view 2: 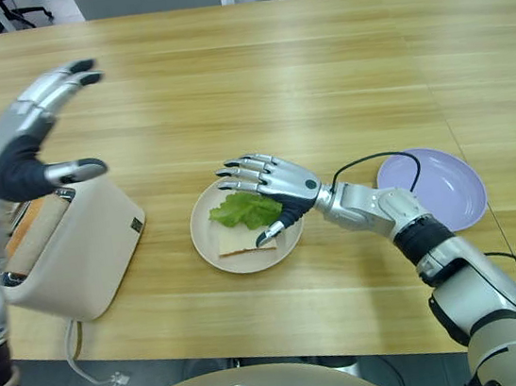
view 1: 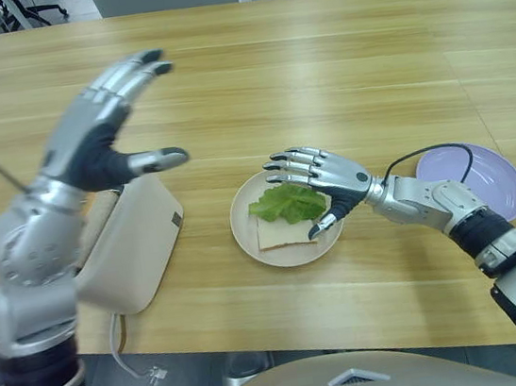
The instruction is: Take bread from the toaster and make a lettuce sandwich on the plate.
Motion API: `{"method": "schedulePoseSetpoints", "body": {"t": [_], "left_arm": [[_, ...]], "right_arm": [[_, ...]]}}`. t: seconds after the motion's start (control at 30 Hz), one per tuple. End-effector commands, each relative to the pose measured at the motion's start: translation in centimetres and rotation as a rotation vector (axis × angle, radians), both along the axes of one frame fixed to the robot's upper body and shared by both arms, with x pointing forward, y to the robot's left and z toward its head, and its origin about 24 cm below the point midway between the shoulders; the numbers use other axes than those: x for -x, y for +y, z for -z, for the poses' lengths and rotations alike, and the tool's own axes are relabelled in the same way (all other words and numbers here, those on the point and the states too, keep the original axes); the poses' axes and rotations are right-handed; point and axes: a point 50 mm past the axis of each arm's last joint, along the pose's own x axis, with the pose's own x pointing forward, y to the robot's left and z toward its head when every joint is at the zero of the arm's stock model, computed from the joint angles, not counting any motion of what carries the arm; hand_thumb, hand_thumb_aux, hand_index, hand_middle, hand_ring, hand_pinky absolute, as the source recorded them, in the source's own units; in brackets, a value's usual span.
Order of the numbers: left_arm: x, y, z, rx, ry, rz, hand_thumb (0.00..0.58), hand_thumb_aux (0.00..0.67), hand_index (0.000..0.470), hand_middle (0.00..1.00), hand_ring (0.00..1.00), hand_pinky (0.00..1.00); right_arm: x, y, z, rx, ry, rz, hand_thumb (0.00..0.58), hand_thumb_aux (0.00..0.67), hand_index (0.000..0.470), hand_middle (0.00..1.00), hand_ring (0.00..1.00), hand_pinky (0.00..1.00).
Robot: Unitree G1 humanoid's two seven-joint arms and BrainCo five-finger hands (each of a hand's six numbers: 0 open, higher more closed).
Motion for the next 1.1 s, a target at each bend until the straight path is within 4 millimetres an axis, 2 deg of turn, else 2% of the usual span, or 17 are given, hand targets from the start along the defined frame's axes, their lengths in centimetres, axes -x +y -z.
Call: {"method": "schedulePoseSetpoints", "body": {"t": [0.03, 0.17, 0.37, 0.6, 0.8, 0.83, 0.9, 0.93, 1.07, 1.1], "left_arm": [[1.4, 3.9, -1.3, -0.085, 0.000, -0.236, 0.000, 0.000, 0.000, 0.00, 0.00, 0.00], [2.6, 6.7, -0.6, -0.167, 0.107, -0.402, 0.000, 0.000, 0.000, 0.00, 0.00, 0.00], [3.4, 9.0, 3.9, -0.246, 0.369, -0.497, 0.000, 0.000, 0.000, 0.00, 0.00, 0.00], [3.5, 9.5, 7.4, -0.243, 0.532, -0.476, 0.000, 0.000, 0.000, 0.00, 0.00, 0.00], [3.4, 9.2, 8.6, -0.231, 0.589, -0.431, 0.000, 0.000, 0.000, 0.00, 0.00, 0.00], [3.4, 9.2, 8.6, -0.228, 0.592, -0.423, 0.514, 0.444, 0.305, 0.00, 0.00, 0.00], [3.3, 9.0, 8.5, -0.218, 0.580, -0.404, 0.514, 0.444, 0.305, 0.00, 0.00, 0.00], [3.3, 8.9, 8.4, -0.213, 0.574, -0.394, 0.580, 0.670, 0.460, 0.00, 0.00, 0.00], [3.3, 8.7, 8.2, -0.199, 0.567, -0.367, 0.580, 0.670, 0.460, 0.00, 0.00, 0.00], [3.3, 8.7, 8.1, -0.194, 0.561, -0.364, 0.580, 0.670, 0.460, 0.51, 0.51, 0.51]], "right_arm": [[0.3, -0.4, -0.3, -0.011, 0.007, 0.034, 0.000, 0.000, 0.000, 0.00, 0.00, 0.00], [0.5, -0.7, -0.3, -0.022, 0.015, 0.061, 0.000, 0.000, 0.000, 0.00, 0.00, 0.00], [0.6, -1.1, -0.5, -0.036, 0.015, 0.094, 0.000, 0.000, 0.000, 0.00, 0.00, 0.00], [0.5, -1.1, -0.4, -0.039, 0.014, 0.105, 0.000, 0.000, 0.000, 0.00, 0.00, 0.00], [0.5, -1.1, -0.4, -0.043, 0.015, 0.105, 0.000, 0.000, 0.000, 0.00, 0.00, 0.00], [0.5, -1.0, -0.4, -0.044, 0.015, 0.105, 0.000, 0.000, 0.000, 0.00, 0.00, 0.00], [0.5, -1.0, -0.4, -0.044, 0.014, 0.103, 0.000, 0.000, 0.000, 0.00, 0.00, 0.00], [0.6, -1.0, -0.4, -0.043, 0.014, 0.102, 0.000, 0.000, 0.000, 0.00, 0.00, 0.00], [0.5, -1.0, -0.4, -0.043, 0.011, 0.104, 0.000, 0.000, 0.000, 0.00, 0.00, 0.00], [0.5, -1.0, -0.4, -0.043, 0.011, 0.105, 0.000, 0.000, 0.000, 0.00, 0.00, 0.00]]}}
